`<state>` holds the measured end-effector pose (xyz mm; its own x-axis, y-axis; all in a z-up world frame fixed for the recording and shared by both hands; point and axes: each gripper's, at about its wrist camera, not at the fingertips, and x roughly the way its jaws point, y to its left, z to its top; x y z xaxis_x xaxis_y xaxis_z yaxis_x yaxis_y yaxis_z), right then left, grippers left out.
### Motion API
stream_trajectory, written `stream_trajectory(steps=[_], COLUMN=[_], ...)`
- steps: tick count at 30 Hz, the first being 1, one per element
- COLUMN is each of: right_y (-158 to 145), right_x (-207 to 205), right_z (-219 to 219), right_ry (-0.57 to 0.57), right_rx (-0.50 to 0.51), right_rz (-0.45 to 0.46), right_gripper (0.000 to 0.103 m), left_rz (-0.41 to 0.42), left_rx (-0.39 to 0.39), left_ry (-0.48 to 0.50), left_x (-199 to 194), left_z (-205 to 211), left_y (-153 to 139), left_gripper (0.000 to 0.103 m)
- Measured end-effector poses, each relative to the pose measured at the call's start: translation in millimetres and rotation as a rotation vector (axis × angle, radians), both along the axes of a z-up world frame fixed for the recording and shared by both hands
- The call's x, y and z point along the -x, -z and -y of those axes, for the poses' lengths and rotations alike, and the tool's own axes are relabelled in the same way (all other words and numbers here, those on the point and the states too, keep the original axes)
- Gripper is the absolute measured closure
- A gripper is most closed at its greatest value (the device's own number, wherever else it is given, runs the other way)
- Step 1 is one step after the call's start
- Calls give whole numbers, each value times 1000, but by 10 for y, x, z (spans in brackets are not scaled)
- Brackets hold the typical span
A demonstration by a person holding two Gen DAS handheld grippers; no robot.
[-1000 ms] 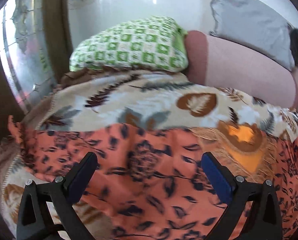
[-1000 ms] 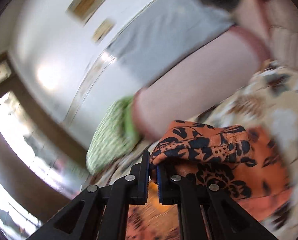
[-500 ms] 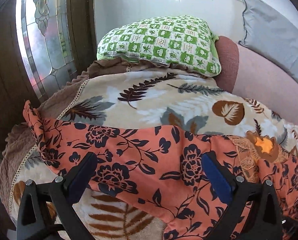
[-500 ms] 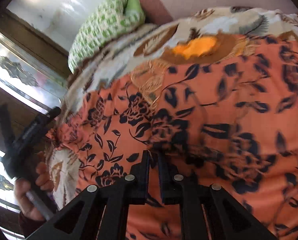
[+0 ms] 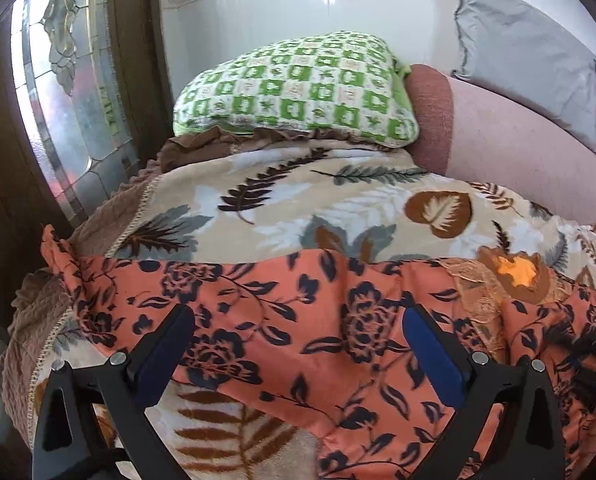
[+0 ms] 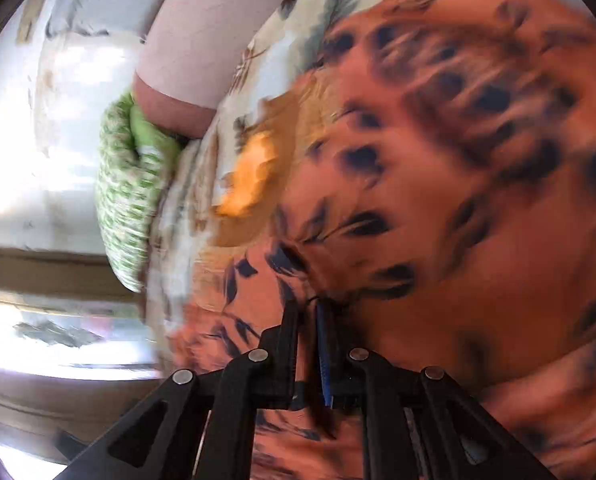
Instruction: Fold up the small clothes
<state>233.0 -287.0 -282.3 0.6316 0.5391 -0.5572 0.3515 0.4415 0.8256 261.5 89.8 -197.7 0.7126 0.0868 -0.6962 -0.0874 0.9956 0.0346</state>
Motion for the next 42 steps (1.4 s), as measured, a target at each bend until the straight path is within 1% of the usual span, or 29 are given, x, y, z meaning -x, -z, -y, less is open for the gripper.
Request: stream_trajectory(steps=[2, 3, 5, 6, 7, 9, 10, 13, 15, 16, 17, 18, 20, 22, 23, 24, 26, 27, 28, 29, 31, 32, 35, 37, 38, 39, 40, 41, 42], right_y=[-247, -431, -717, -784, -840, -919, -915, -881, -869, -876, -926, -973, -1048, -1037, -925, -760, -413, -279, -205, -201, -335, -499, -860, -959, -955, -935, -935, -910, -891], right_x=[-162, -190, -206, -195, -182, -101, -46, 99, 110, 65, 31, -10, -39, -77, -108, -139, -206, -240, -264, -294, -316, -335, -320, -257, -208, -153, -136, -93, -73], right_z=[-284, -404, -518, -496, -442, -217, -47, 331, 384, 348, 344, 306, 295, 318, 350, 375, 335, 250, 136, -9, -294, -400, -356, -163, -45, 56, 92, 115, 93], right_ry=[-102, -150, -216, -224, -220, -173, -141, -92, -99, -128, -152, -159, -128, -104, -87, -79, -97, -102, -115, -140, -221, -254, -264, -256, -235, -216, -205, -193, -182], right_rx=[-86, -93, -58, -36, 10, 161, 194, 112, 26, -11, -13, 12, 80, 198, 216, 168, 33, 11, 4, -31, -210, -257, -207, -132, -129, -164, -185, -193, -202], right_rz=[166, 252, 348, 364, 366, 335, 319, 321, 351, 353, 338, 326, 302, 178, 109, 60, -29, -82, -113, -90, 61, 143, 292, 305, 310, 322, 324, 317, 306], right_gripper=[91, 91, 90, 90, 90, 90, 90, 90, 88, 88, 88, 88, 88, 88, 88, 88, 88, 88, 88, 88, 88, 88, 87, 86, 85, 77, 60, 46, 27], left_rz=[6, 4, -5, -7, -7, 0, 3, 12, 14, 10, 9, 11, 15, 26, 32, 26, 1, -9, -15, -14, -8, -5, -1, 0, 3, 7, 12, 13, 9], left_rx=[2, 10, 32, 44, 52, 61, 60, 31, -1, -11, -13, -13, -50, -104, -118, -120, -112, -112, -120, -126, -122, -106, -24, 1, -11, -36, -70, -87, -96], left_ry=[-32, -40, -43, -37, -27, 14, 42, 121, 144, 155, 163, 173, 208, 204, 196, 187, 156, 141, 115, 88, 41, 21, 5, 42, 62, 79, 95, 103, 111], left_x=[-6, -11, -16, -17, -15, -2, 9, 29, 31, 29, 31, 41, 82, 103, 95, 74, 20, 2, -19, -31, -48, -53, -36, -22, -17, -14, -7, -5, -5], left_z=[-75, -100, -116, -99, -67, 63, 158, 457, 625, 692, 737, 767, 864, 915, 916, 899, 803, 751, 679, 602, 470, 398, 287, 369, 442, 523, 607, 650, 674], left_y=[-3, 0, 12, 15, 15, 6, 5, 1, 20, 40, 50, 57, 60, 56, 52, 56, 77, 84, 87, 87, 74, 62, 37, 32, 33, 39, 48, 59, 75], left_gripper=[0, 0, 0, 0, 0, 0, 0, 0, 0, 0, 0, 0, 0, 0, 0, 0, 0, 0, 0, 0, 0, 0, 0, 0, 0, 0, 0, 0, 0])
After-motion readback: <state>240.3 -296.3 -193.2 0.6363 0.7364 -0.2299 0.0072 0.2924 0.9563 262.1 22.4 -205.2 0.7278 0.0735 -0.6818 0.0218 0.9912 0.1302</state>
